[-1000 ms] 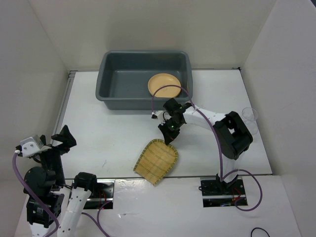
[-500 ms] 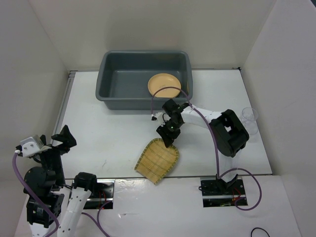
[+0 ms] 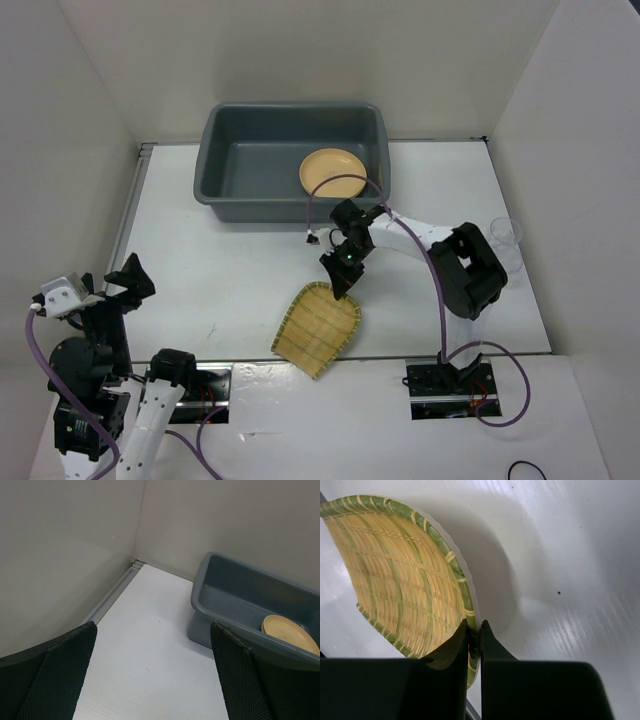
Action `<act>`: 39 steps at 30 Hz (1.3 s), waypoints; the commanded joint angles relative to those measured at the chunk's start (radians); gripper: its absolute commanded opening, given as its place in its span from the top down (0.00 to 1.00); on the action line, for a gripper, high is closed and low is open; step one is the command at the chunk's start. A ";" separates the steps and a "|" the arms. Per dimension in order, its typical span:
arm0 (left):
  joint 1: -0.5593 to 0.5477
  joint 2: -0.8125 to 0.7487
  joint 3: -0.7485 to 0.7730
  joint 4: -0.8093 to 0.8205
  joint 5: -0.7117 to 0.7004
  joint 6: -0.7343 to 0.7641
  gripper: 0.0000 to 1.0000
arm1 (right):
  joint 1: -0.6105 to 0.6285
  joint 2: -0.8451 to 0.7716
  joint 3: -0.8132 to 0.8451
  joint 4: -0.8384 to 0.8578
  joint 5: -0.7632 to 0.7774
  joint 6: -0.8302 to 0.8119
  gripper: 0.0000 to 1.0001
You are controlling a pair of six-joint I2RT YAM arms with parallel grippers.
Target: Place the mixed dishes into the plastic bin
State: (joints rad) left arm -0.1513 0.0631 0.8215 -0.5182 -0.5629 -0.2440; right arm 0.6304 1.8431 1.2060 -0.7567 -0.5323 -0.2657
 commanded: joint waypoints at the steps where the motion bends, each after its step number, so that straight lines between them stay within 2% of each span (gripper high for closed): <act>1: 0.004 0.020 0.022 0.027 0.009 -0.020 0.00 | 0.006 -0.082 0.012 0.007 0.114 -0.079 1.00; 5: 0.004 0.020 0.022 0.027 0.009 -0.020 0.00 | 0.006 -0.237 0.058 -0.045 0.060 -0.147 1.00; 9: 0.004 0.020 0.022 0.027 0.009 -0.020 0.00 | 0.006 -0.318 0.176 -0.110 0.023 -0.200 1.00; 11: 0.004 0.020 0.022 0.027 0.009 -0.020 0.00 | 0.006 -0.318 0.229 -0.134 -0.001 -0.234 1.00; 17: 0.004 0.020 0.022 0.027 0.009 -0.020 0.00 | 0.015 -0.263 0.553 -0.214 -0.080 -0.280 1.00; 23: 0.004 0.020 0.022 0.027 0.009 -0.020 0.00 | 0.015 -0.145 0.855 -0.240 -0.072 -0.247 1.00; 26: 0.004 0.011 0.022 0.027 0.000 -0.020 0.00 | -0.007 -0.087 0.944 -0.172 -0.051 -0.173 1.00; 33: 0.004 0.010 0.022 0.027 0.000 -0.020 0.00 | -0.021 0.096 1.188 -0.153 0.047 -0.155 1.00; 36: 0.004 0.000 0.022 0.027 0.000 -0.020 0.00 | -0.064 0.238 1.412 -0.194 0.090 -0.069 1.00; 37: 0.004 0.000 0.022 0.027 0.000 -0.029 0.00 | -0.087 0.293 1.605 -0.225 0.118 -0.022 1.00; 39: 0.004 -0.009 0.022 0.027 -0.009 -0.029 0.00 | -0.110 0.518 1.885 -0.306 0.144 0.035 1.00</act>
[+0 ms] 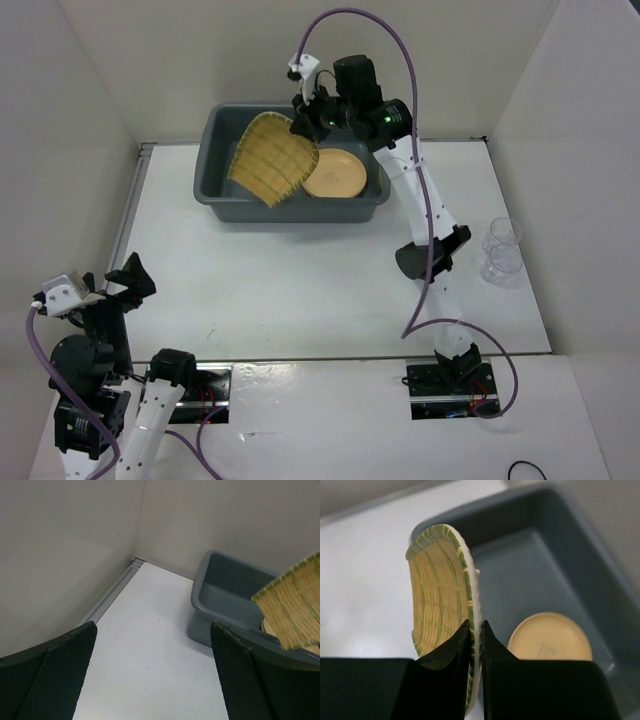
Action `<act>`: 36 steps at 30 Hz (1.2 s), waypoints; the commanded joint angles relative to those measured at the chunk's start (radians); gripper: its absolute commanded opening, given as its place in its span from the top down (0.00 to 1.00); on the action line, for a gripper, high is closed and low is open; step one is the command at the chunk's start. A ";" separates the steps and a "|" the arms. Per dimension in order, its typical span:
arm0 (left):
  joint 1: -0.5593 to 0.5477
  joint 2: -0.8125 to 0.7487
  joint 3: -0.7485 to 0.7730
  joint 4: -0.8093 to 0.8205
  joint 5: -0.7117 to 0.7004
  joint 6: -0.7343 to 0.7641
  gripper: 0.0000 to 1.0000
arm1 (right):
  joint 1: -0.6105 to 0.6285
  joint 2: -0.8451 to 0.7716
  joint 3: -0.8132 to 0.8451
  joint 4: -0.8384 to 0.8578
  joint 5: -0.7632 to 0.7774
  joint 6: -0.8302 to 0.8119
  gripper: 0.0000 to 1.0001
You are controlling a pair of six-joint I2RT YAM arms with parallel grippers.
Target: Place the mixed dishes into the plastic bin
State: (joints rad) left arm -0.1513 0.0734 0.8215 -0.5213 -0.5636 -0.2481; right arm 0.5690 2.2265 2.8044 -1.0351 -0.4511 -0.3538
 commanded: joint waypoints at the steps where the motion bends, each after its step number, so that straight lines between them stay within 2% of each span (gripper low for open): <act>1: 0.004 -0.020 0.022 0.030 -0.009 -0.025 0.00 | -0.070 0.109 0.227 0.016 0.072 0.143 1.00; 2: 0.004 -0.020 0.022 0.030 -0.009 -0.025 0.00 | -0.080 0.099 0.210 0.035 0.072 0.182 1.00; 3: 0.004 -0.020 0.022 0.030 -0.009 -0.025 0.00 | -0.080 0.151 0.312 0.020 0.072 0.182 1.00; 7: 0.004 -0.020 0.022 0.030 -0.009 -0.025 0.00 | -0.098 0.193 0.328 -0.006 0.097 0.231 1.00; 10: 0.004 -0.020 0.013 0.040 -0.009 -0.025 0.00 | -0.107 0.213 0.328 0.021 0.182 0.272 1.00; 16: 0.004 -0.011 0.013 0.040 -0.009 -0.025 0.00 | -0.182 0.301 0.328 0.033 0.253 0.303 1.00; 36: 0.004 0.106 0.013 0.040 -0.018 -0.025 0.00 | -0.340 0.536 0.328 0.075 0.200 0.303 1.00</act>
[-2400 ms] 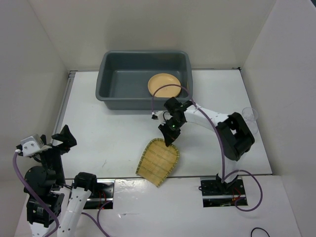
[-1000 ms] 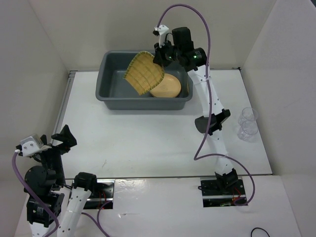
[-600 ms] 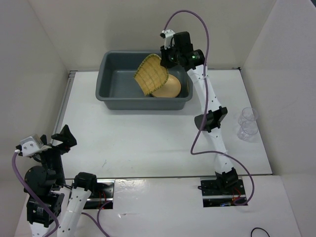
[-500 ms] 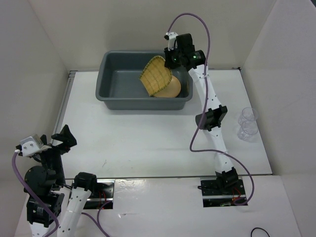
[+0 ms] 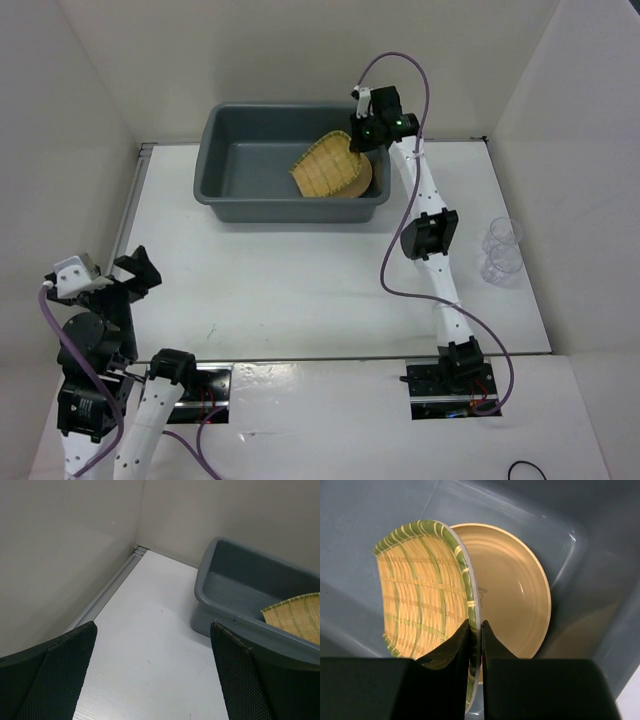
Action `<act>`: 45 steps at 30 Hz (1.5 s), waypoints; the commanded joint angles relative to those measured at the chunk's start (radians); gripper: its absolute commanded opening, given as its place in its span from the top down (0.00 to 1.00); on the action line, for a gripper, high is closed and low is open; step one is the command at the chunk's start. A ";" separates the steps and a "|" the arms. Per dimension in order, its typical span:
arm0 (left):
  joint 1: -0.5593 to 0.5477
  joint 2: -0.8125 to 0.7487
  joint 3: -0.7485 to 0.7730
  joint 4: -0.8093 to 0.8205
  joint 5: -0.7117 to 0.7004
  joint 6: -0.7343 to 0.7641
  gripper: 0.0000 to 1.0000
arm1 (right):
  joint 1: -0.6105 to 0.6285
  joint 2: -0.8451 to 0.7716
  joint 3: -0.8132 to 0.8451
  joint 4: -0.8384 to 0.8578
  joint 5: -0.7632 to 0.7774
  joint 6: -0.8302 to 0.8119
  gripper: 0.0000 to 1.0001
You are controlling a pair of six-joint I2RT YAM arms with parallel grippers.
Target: Place the mixed dishes into the plastic bin
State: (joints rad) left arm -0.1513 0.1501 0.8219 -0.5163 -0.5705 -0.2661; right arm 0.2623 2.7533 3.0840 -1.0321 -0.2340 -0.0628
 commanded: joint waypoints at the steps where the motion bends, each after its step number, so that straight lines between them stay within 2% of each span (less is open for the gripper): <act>1: 0.004 0.029 0.013 0.035 -0.011 -0.007 0.00 | -0.044 0.022 0.048 0.082 -0.018 0.012 1.00; 8: 0.004 0.059 0.013 0.035 -0.022 -0.007 0.00 | -0.094 0.065 0.048 0.115 -0.007 0.032 0.85; 10: 0.004 0.069 0.013 0.035 -0.031 -0.007 0.00 | -0.113 0.065 0.048 0.124 -0.007 0.053 0.61; 11: 0.004 0.078 0.013 0.035 -0.031 -0.007 0.00 | -0.113 0.065 0.048 0.133 0.005 0.054 0.46; 12: 0.004 0.078 0.013 0.035 -0.031 -0.007 0.00 | -0.113 0.065 0.048 0.133 0.005 0.063 0.16; 13: 0.004 0.091 0.013 0.035 -0.031 -0.007 0.00 | -0.123 0.065 0.048 0.148 0.005 0.063 0.03; 17: 0.004 0.111 0.013 0.035 -0.031 -0.007 0.00 | -0.123 0.019 0.048 0.182 0.005 0.092 0.01; 21: 0.004 0.120 0.013 0.035 -0.031 -0.007 0.00 | -0.114 -0.033 0.048 0.147 -0.179 0.060 0.01; 26: 0.004 0.120 0.013 0.035 -0.031 -0.007 0.00 | -0.095 -0.073 0.048 0.038 -0.254 -0.022 0.01; 29: 0.004 0.120 0.013 0.035 -0.031 -0.007 0.00 | -0.106 -0.151 0.048 0.038 -0.131 -0.022 0.01; 32: 0.004 0.187 0.043 0.004 -0.045 -0.030 0.00 | -0.106 -0.256 0.048 -0.006 0.055 -0.040 0.01; 35: 0.004 0.336 0.089 -0.042 -0.031 -0.050 0.00 | -0.081 -0.302 0.048 -0.224 0.189 -0.158 0.01; 36: 0.004 0.368 0.101 -0.069 -0.014 -0.050 0.00 | -0.096 -0.381 -0.084 -0.241 0.190 -0.201 0.01; 37: 0.004 0.428 0.124 -0.083 0.018 -0.050 0.00 | -0.110 -0.433 -0.191 -0.182 0.278 -0.189 0.01; 38: 0.004 0.454 0.135 -0.096 0.030 -0.064 0.00 | -0.120 -0.463 -0.276 -0.181 0.326 -0.189 0.01; 40: 0.013 0.496 0.145 -0.117 0.061 -0.064 0.00 | -0.120 -0.518 -0.342 -0.194 0.460 -0.200 0.01; 41: 0.013 0.506 0.145 -0.117 0.072 -0.064 0.00 | -0.120 -0.556 -0.423 -0.146 0.522 -0.189 0.01; 42: 0.013 0.517 0.145 -0.117 0.081 -0.064 0.00 | -0.120 -0.640 -0.571 -0.146 0.569 -0.189 0.01; 45: 0.013 0.517 0.154 -0.117 0.103 -0.053 0.00 | -0.120 -0.757 -0.882 -0.106 0.570 -0.200 0.01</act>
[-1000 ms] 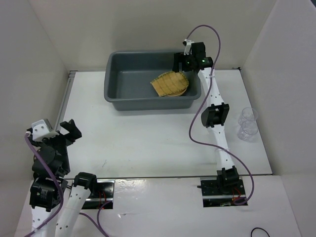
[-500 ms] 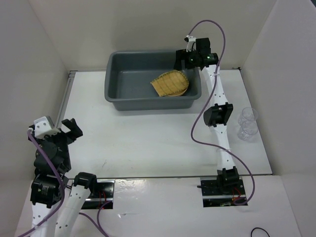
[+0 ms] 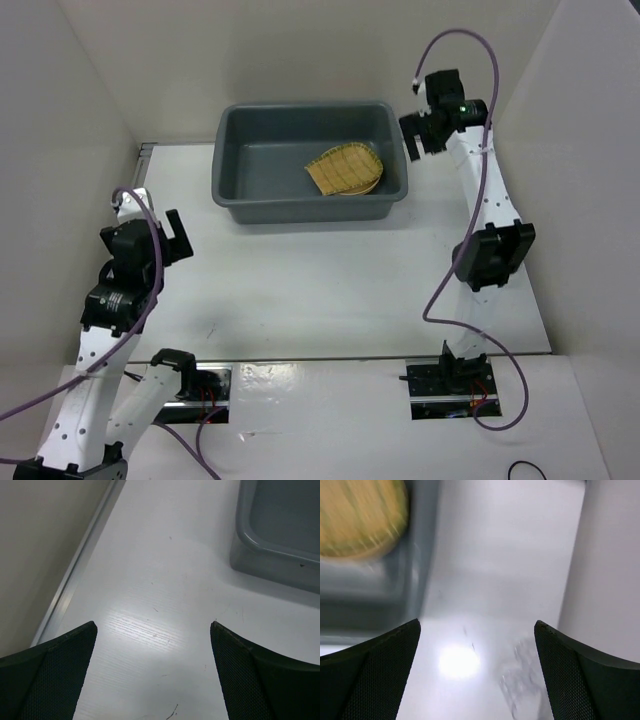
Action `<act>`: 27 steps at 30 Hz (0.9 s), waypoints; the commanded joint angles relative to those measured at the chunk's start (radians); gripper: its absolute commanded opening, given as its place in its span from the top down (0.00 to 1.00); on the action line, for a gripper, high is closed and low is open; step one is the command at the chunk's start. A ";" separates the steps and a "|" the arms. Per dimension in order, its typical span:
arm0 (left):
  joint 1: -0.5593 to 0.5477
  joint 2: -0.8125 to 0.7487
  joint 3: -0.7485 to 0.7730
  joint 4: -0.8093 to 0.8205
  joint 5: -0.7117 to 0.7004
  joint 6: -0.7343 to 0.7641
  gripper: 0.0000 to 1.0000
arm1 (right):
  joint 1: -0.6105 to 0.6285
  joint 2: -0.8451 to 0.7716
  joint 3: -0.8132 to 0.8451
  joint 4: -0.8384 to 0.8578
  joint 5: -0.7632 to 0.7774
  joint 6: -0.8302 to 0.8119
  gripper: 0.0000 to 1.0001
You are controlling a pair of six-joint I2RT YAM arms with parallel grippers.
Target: Place the mixed dishes into the plastic bin
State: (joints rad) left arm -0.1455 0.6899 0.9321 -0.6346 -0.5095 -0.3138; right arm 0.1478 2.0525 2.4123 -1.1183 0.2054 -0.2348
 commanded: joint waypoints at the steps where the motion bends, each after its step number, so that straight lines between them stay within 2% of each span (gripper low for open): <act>1: 0.007 -0.014 0.053 0.001 0.051 0.004 0.00 | -0.005 -0.146 -0.299 0.009 0.140 -0.028 0.01; 2: 0.007 -0.003 0.053 -0.010 0.072 0.004 0.00 | -0.014 -0.204 -0.513 0.059 0.161 -0.028 0.01; 4: 0.017 0.043 0.063 -0.010 0.104 0.004 0.00 | -0.014 -0.325 -0.724 0.256 0.221 -0.037 0.01; 5: 0.029 0.060 0.063 -0.010 0.145 0.004 0.00 | -0.014 -0.432 -0.901 0.314 0.239 -0.037 0.01; 7: 0.049 0.086 0.050 0.005 0.189 -0.005 0.00 | -0.014 -0.485 -1.035 0.357 0.262 0.023 0.01; 10: 0.102 0.103 0.050 0.006 0.180 -0.005 0.00 | -0.023 -0.537 -1.137 0.380 0.279 0.071 0.01; 13: 0.115 0.103 0.037 0.015 0.206 0.005 0.00 | -0.036 -0.552 -1.218 0.500 0.435 0.049 0.01; 20: 0.115 0.122 0.037 0.015 0.204 0.005 0.00 | -0.103 -0.502 -1.259 0.655 0.514 -0.007 0.01; 24: 0.126 0.102 0.037 0.015 0.204 0.005 0.00 | -0.171 -0.413 -1.236 0.669 0.482 -0.008 0.01; 27: 0.126 0.092 0.028 0.015 0.204 0.005 0.00 | -0.171 -0.365 -1.210 0.649 0.450 0.018 0.01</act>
State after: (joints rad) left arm -0.0273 0.8036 0.9592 -0.6514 -0.3161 -0.3161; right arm -0.0189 1.6508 1.1667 -0.5167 0.6567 -0.2356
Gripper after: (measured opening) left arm 1.001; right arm 0.985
